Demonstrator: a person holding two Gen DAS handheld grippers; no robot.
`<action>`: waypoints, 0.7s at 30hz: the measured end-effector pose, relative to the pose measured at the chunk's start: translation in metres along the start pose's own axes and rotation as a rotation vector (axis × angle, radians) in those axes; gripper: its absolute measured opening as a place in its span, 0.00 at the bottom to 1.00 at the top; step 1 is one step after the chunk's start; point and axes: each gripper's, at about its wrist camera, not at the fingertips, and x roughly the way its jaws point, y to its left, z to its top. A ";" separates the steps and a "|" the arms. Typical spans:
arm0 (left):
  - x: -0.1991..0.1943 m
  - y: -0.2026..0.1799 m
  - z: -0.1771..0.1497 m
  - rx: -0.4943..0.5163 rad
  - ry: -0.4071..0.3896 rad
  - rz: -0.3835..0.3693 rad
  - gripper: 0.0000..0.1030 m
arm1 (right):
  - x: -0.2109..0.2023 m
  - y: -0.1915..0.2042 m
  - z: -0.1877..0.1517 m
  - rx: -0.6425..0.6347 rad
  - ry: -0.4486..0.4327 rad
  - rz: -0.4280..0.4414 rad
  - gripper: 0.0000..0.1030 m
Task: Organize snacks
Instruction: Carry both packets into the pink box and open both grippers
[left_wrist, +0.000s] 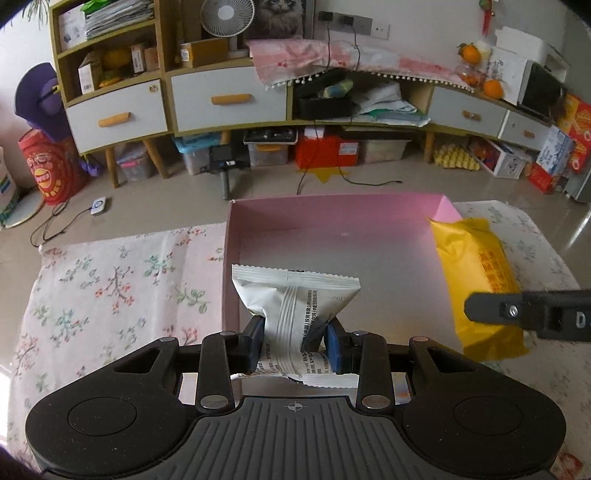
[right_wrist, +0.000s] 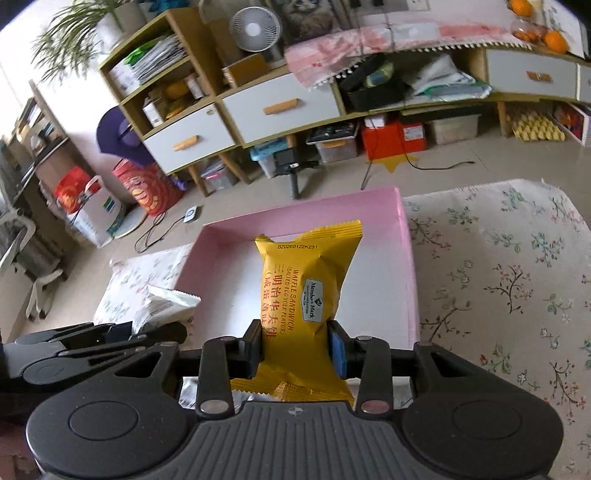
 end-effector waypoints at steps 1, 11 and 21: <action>0.005 -0.001 0.001 0.003 -0.001 0.008 0.31 | 0.002 -0.002 -0.001 0.007 -0.003 0.001 0.12; 0.021 -0.008 -0.004 0.026 -0.001 0.005 0.42 | 0.015 -0.006 -0.002 0.017 -0.018 -0.010 0.18; 0.001 -0.011 -0.011 0.032 -0.009 0.003 0.65 | 0.001 -0.007 0.000 0.017 -0.037 -0.029 0.48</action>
